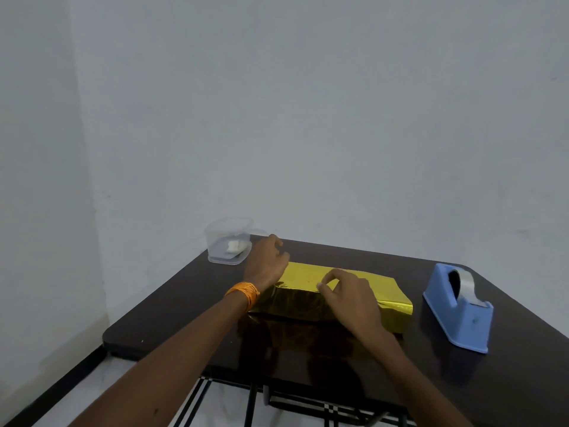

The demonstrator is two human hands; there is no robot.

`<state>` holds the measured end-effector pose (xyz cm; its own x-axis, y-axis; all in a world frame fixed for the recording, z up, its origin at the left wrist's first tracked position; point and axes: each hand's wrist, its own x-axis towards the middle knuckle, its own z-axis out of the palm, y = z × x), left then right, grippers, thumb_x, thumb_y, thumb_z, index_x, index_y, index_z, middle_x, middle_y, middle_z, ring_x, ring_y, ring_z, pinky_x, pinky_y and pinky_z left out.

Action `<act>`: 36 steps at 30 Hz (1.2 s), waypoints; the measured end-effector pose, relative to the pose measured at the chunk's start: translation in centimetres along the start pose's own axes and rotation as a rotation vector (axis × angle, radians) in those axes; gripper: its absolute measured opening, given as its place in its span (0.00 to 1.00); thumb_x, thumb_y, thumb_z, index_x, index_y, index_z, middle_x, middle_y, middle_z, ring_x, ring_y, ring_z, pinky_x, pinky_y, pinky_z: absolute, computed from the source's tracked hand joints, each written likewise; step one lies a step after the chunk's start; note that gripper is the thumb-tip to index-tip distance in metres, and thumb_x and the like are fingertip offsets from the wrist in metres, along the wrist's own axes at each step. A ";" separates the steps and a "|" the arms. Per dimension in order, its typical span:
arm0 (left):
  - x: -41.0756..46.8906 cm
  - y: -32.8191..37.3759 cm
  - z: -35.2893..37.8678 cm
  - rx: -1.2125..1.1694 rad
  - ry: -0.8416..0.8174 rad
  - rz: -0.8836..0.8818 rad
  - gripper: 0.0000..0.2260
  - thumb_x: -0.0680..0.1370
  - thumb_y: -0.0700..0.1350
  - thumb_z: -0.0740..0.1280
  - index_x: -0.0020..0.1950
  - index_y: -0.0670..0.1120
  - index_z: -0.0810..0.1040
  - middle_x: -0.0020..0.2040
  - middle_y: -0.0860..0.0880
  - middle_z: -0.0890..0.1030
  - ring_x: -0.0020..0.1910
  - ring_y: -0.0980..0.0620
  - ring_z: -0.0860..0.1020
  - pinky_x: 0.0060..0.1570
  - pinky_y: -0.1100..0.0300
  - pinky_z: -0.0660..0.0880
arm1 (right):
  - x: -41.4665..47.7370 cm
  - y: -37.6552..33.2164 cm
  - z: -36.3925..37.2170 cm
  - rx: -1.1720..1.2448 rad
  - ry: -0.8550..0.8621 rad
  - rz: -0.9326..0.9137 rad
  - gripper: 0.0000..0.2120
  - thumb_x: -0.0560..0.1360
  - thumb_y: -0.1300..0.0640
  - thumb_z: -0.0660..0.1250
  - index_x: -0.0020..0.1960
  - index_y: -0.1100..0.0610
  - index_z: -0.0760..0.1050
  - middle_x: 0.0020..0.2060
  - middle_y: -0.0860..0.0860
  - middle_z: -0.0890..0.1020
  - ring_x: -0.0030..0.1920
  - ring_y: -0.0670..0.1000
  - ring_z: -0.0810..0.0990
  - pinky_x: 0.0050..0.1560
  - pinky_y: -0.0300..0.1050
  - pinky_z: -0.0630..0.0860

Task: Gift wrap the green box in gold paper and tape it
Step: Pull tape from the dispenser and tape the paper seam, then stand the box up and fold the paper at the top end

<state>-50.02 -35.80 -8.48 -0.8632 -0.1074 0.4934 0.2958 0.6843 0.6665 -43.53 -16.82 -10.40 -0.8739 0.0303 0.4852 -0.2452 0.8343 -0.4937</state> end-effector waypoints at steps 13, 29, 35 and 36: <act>1.7 -0.4 0.5 0.122 -0.385 -0.065 0.30 0.81 0.63 0.56 0.34 0.40 0.78 0.36 0.43 0.81 0.40 0.43 0.80 0.47 0.50 0.75 | 2.7 5.7 0.4 0.138 -0.212 -0.013 0.17 0.77 0.63 0.65 0.61 0.46 0.72 0.42 0.51 0.79 0.42 0.48 0.78 0.41 0.41 0.73; -1.7 -0.8 -0.9 -0.481 -0.578 -0.414 0.42 0.70 0.78 0.48 0.67 0.48 0.75 0.62 0.40 0.78 0.59 0.42 0.77 0.65 0.43 0.70 | 0.7 8.1 -0.6 0.612 -0.360 -0.066 0.40 0.66 0.71 0.76 0.72 0.47 0.68 0.60 0.60 0.75 0.52 0.55 0.81 0.50 0.51 0.81; 0.0 -0.2 -2.9 -0.883 -0.408 -0.481 0.40 0.69 0.74 0.64 0.62 0.40 0.79 0.49 0.37 0.83 0.51 0.36 0.81 0.51 0.48 0.80 | 0.9 5.0 -4.3 0.575 -0.225 -0.093 0.28 0.71 0.57 0.78 0.64 0.38 0.71 0.54 0.44 0.80 0.52 0.35 0.79 0.54 0.32 0.74; 0.3 0.5 -3.2 -0.899 -0.365 -0.472 0.34 0.74 0.70 0.61 0.59 0.40 0.79 0.43 0.38 0.83 0.44 0.39 0.81 0.44 0.51 0.80 | 1.2 4.3 -5.0 0.584 -0.224 -0.096 0.23 0.75 0.57 0.74 0.62 0.36 0.70 0.55 0.42 0.78 0.53 0.32 0.77 0.55 0.30 0.72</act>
<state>-48.80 -37.75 -6.21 -0.9946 0.1019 -0.0181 -0.0350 -0.1658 0.9855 -43.53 -10.44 -8.35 -0.8876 -0.1986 0.4156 -0.4607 0.3879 -0.7983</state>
